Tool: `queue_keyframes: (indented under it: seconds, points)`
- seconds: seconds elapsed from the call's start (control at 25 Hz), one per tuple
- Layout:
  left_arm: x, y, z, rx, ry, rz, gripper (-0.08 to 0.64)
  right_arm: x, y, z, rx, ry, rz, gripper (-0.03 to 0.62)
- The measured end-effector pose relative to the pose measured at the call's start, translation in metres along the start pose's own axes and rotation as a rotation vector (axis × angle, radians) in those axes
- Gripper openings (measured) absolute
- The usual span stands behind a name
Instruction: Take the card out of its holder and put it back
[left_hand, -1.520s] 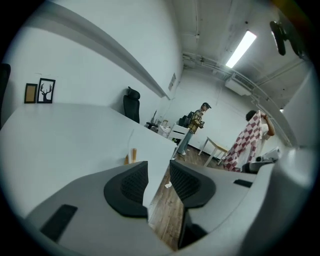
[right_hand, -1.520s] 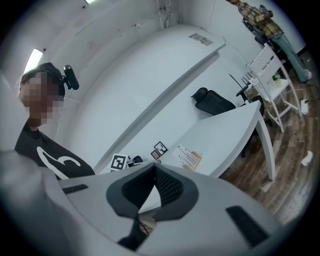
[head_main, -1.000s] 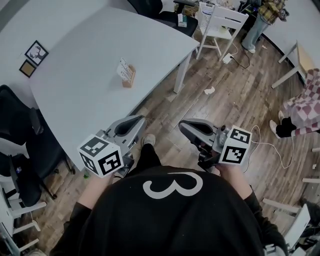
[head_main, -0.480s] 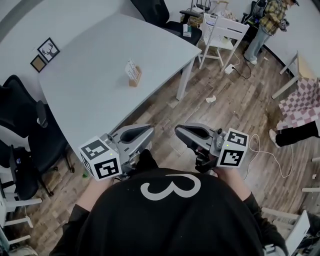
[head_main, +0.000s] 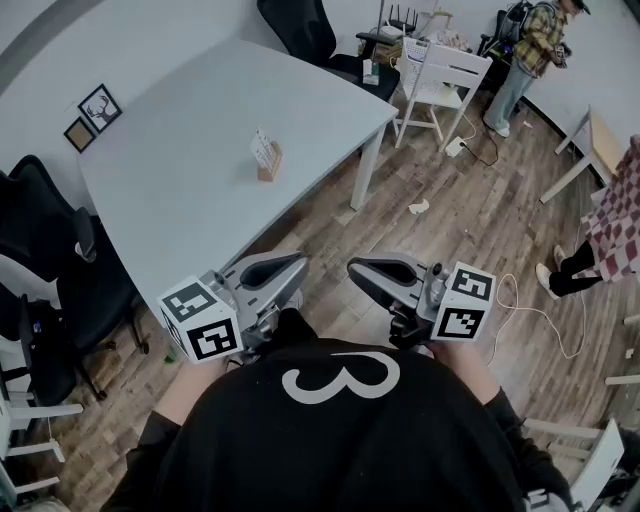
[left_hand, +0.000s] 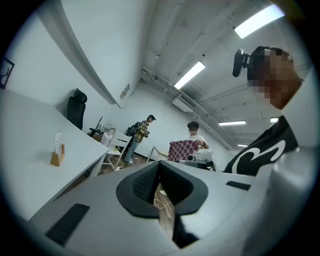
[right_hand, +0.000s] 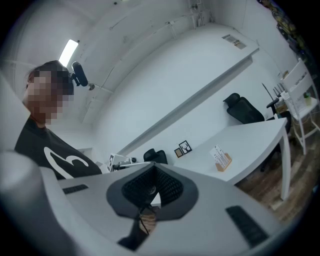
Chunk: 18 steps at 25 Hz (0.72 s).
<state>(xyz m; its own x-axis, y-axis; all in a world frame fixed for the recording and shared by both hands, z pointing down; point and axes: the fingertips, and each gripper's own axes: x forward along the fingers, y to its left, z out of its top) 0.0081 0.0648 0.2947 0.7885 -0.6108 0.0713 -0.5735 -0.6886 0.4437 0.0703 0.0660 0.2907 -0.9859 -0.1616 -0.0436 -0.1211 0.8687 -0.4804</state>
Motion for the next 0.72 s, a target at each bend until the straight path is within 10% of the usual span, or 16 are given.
queue_keyframes:
  seconds: [0.72]
  points:
    - [0.011, 0.008, -0.002, -0.01, 0.008, -0.018, 0.012, -0.008, -0.01, 0.001, -0.009, -0.017, -0.034, 0.006]
